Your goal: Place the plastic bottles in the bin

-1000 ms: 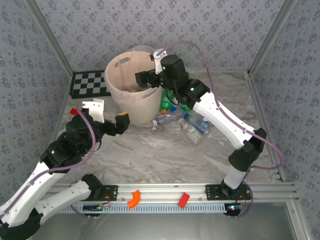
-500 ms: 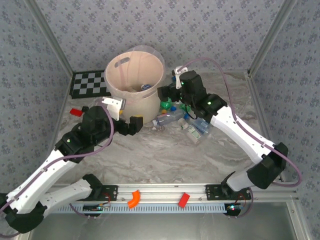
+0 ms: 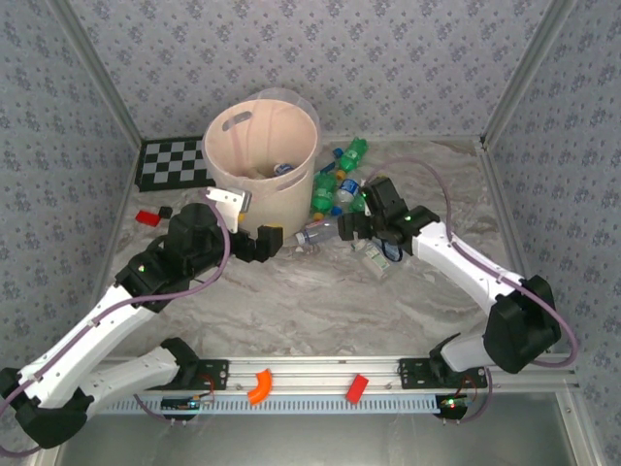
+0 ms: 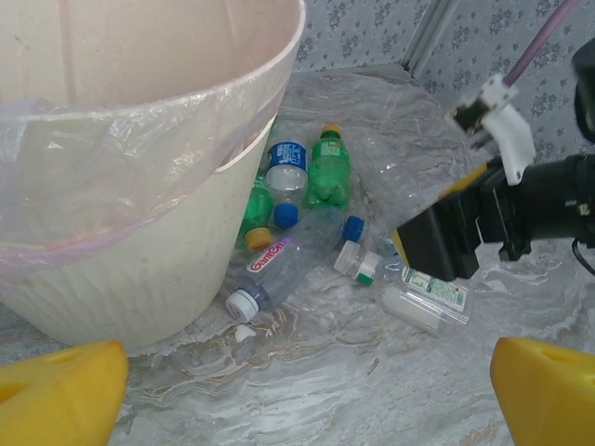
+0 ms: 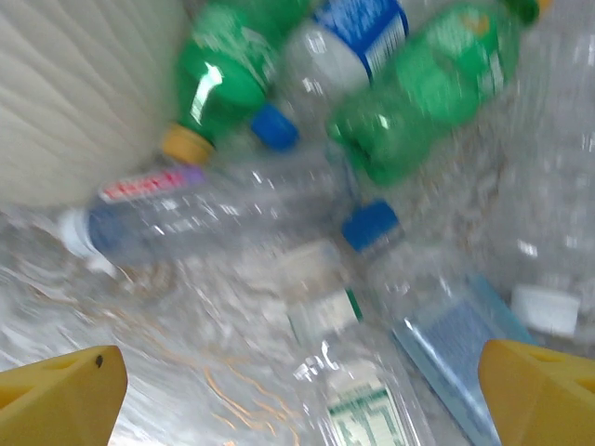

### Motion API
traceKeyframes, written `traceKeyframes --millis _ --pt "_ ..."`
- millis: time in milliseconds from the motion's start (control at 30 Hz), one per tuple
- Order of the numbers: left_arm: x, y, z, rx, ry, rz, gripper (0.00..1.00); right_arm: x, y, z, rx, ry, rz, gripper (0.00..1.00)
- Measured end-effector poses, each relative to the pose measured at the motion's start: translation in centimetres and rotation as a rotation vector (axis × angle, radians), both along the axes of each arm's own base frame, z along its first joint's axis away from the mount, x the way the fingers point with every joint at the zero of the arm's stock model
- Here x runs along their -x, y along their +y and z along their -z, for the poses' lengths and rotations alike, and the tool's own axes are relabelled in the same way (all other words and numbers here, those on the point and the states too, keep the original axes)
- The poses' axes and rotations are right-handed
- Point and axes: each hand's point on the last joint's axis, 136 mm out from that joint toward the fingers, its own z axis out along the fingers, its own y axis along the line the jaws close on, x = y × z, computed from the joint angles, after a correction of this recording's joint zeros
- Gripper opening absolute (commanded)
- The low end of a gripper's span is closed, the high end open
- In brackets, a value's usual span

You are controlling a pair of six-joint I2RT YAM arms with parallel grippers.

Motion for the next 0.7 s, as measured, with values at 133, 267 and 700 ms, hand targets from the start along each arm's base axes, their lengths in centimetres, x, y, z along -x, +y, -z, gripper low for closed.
traceKeyframes --millis 133,267,700 --pt "0.0 0.0 0.0 0.000 0.000 0.000 1.00 0.7 -0.7 1.6 0.002 0.058 0.016 0.97" --pt "-0.1 -0.1 0.1 -0.003 0.003 0.000 1.00 0.7 -0.6 2.3 -0.003 0.086 0.018 0.92" --pt "-0.2 -0.2 0.4 -0.017 0.007 0.002 1.00 2.0 -0.6 6.4 0.012 0.199 0.016 0.87"
